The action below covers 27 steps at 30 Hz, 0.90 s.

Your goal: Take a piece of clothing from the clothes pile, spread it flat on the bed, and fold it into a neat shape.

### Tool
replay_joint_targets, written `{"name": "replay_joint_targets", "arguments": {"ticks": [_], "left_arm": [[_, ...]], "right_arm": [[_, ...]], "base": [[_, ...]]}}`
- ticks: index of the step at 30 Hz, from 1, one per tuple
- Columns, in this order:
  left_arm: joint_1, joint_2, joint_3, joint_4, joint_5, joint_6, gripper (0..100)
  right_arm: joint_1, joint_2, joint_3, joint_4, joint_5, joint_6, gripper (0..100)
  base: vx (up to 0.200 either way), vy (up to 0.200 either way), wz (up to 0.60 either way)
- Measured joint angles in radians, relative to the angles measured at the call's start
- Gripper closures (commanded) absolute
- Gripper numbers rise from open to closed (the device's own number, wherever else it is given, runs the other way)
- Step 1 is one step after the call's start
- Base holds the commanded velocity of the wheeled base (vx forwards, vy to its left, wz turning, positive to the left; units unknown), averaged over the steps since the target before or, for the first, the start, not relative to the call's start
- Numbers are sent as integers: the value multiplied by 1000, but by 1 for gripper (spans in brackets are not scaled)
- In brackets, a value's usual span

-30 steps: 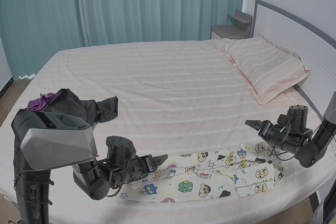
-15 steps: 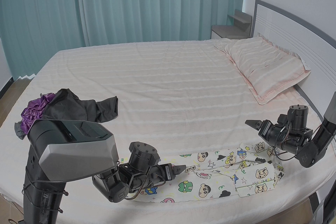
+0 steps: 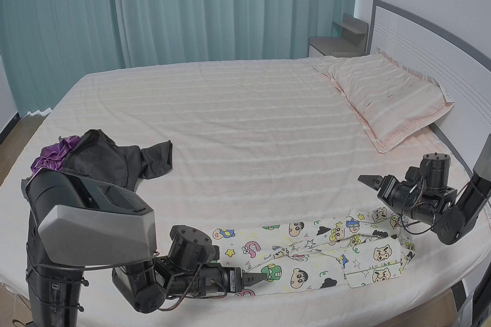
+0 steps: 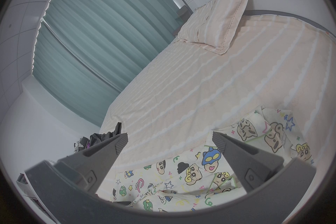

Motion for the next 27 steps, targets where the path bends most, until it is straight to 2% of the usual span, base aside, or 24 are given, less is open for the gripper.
{"name": "replay_joint_targets", "arguments": {"ticks": [6, 11, 18, 27], "left_arm": [[11, -28, 59, -7, -5, 26, 0], [45, -80, 77, -32, -4, 13, 0], [156, -176, 122, -43, -6, -24, 0], [259, -184, 200, -39, -4, -14, 0]], "right_arm": [[-1, 0, 0, 0, 0, 0, 0], [-1, 1, 0, 0, 0, 0, 0], [-1, 1, 0, -1, 0, 0, 0], [-1, 1, 0, -1, 0, 0, 0]], "base": [[0, 0, 0], [0, 0, 0], [0, 0, 0], [0, 0, 0]]}}
